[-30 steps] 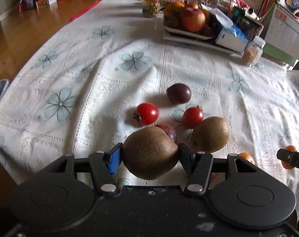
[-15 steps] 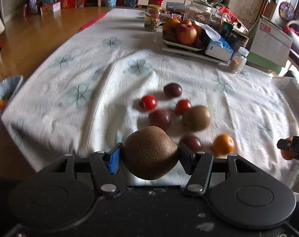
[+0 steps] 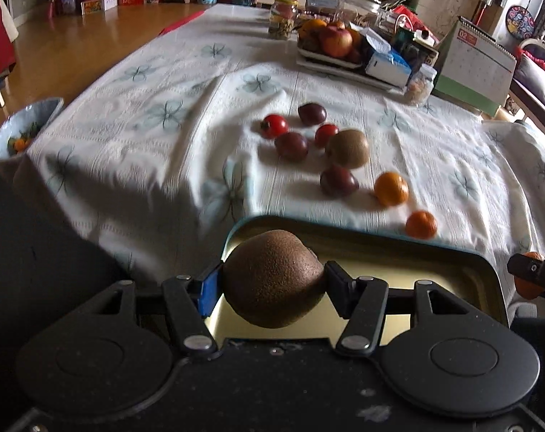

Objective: Organize fruits
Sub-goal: 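Grasp the kiwi with left gripper while right gripper grasps the orange, lift over tray, then open left gripper to drop kiwi in tray while right gripper releases orange there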

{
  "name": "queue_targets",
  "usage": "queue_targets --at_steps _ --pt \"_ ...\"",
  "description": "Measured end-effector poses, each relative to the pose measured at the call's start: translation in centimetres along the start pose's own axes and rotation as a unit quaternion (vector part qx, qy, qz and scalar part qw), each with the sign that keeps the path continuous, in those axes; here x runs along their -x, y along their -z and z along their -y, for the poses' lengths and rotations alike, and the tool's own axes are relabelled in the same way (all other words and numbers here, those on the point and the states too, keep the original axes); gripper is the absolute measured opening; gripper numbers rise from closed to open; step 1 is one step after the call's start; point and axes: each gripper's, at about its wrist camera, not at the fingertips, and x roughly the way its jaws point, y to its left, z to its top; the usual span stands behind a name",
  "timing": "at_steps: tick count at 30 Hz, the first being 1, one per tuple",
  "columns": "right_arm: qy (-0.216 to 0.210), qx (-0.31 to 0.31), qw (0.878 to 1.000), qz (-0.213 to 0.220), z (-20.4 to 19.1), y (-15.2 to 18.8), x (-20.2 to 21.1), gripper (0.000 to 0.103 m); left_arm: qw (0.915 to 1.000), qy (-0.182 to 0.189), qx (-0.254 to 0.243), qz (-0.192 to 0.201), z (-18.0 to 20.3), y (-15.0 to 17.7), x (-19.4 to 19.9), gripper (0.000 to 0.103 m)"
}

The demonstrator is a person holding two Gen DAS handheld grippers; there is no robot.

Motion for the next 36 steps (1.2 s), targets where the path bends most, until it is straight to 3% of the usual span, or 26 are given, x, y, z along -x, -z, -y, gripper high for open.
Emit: queue_targets --at_steps 14,24,36 --pt "0.001 0.015 1.0 -0.001 0.2 4.7 3.4 0.05 0.9991 -0.022 -0.036 -0.01 0.6 3.3 1.4 0.061" --pt "-0.004 0.016 1.0 0.0 0.0 5.0 3.4 0.05 0.9963 -0.036 -0.077 -0.002 1.5 4.8 1.9 0.061" --pt "-0.011 0.022 1.0 0.002 -0.4 5.2 3.4 0.05 0.9971 -0.033 -0.064 -0.024 1.5 4.5 0.8 0.061"
